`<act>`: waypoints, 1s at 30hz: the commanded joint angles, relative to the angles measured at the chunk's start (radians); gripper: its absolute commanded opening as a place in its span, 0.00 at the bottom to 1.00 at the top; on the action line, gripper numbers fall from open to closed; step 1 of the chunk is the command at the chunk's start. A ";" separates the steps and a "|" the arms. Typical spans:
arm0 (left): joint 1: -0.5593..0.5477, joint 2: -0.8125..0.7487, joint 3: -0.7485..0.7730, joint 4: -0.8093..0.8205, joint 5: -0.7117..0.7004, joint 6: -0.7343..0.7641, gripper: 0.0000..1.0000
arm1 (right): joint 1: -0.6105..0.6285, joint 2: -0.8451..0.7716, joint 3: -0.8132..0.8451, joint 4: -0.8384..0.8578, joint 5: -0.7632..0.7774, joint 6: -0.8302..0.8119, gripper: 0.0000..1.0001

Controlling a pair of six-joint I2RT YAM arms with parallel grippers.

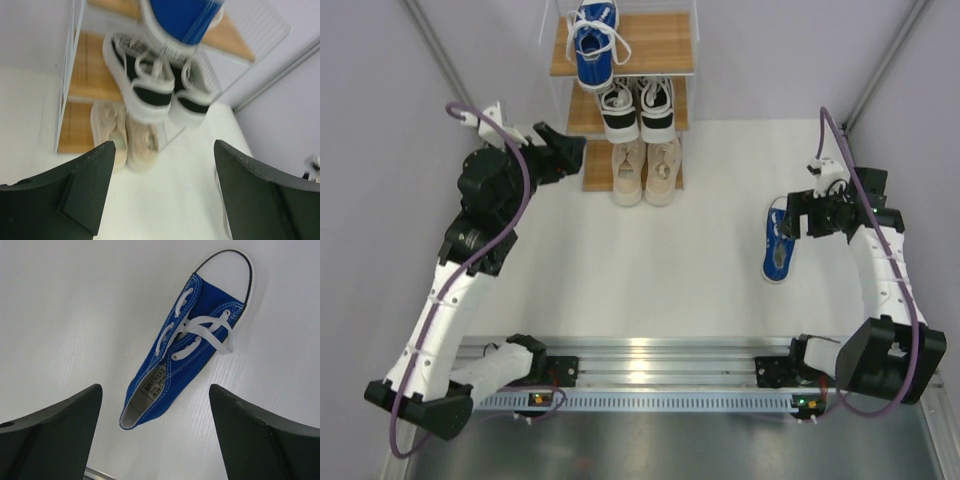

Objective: Place and organize the shoes onto the shoe shelf

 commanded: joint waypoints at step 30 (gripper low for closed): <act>-0.094 -0.022 -0.916 0.731 0.489 -0.663 0.88 | 0.143 0.098 -0.053 0.075 -0.305 -0.146 0.00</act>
